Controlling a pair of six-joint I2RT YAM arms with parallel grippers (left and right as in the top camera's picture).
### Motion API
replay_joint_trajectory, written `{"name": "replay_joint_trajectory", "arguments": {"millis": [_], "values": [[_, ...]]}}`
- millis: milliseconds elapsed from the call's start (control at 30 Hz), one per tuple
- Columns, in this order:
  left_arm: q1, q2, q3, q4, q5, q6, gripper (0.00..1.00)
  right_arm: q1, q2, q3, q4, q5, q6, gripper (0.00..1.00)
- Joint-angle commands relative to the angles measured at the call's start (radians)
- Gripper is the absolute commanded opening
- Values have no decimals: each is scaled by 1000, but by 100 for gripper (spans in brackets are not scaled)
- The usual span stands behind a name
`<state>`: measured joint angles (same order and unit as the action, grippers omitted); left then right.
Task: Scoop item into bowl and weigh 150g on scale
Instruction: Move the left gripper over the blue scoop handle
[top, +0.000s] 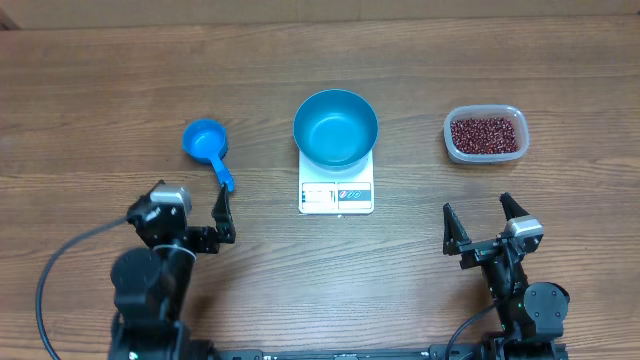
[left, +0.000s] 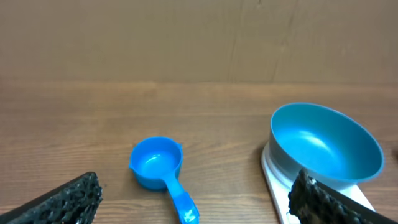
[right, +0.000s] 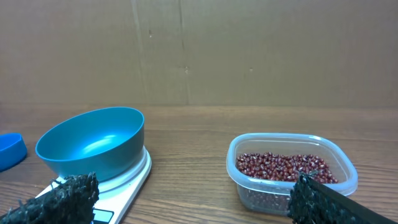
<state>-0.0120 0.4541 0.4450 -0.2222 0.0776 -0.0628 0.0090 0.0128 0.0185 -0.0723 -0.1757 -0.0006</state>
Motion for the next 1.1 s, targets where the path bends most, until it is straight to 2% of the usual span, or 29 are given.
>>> {"name": "replay_joint_trajectory", "arguments": {"millis": [0,167,300,433,633,767,800,867,900,1067], "values": [[6,136,171,-77,23,-73,100,8,-10,-11,4,11,-1,100],[6,338,365,-237,109,-96,100,8,-10,-11,4,11,-1,100],[6,488,483,-344,277,-99,100,8,-10,-11,4,11,-1,100],[6,585,507,-365,427,-99,99,8,-10,-11,4,11,-1,100],[6,702,506,-407,472,-100,100,8,-10,-11,4,11,-1,100],[5,803,506,-482,460,-98,100,8,-10,-11,4,11,-1,100],[6,842,506,-500,441,-100,91,8,-10,-11,4,11,-1,100],[6,873,506,-502,424,-132,86,8,-10,-11,4,11,-1,100],[6,887,506,-499,395,-176,84,8,-10,-11,4,11,-1,100],[6,905,506,-499,209,-368,83,8,-10,-11,4,11,-1,100]]}}
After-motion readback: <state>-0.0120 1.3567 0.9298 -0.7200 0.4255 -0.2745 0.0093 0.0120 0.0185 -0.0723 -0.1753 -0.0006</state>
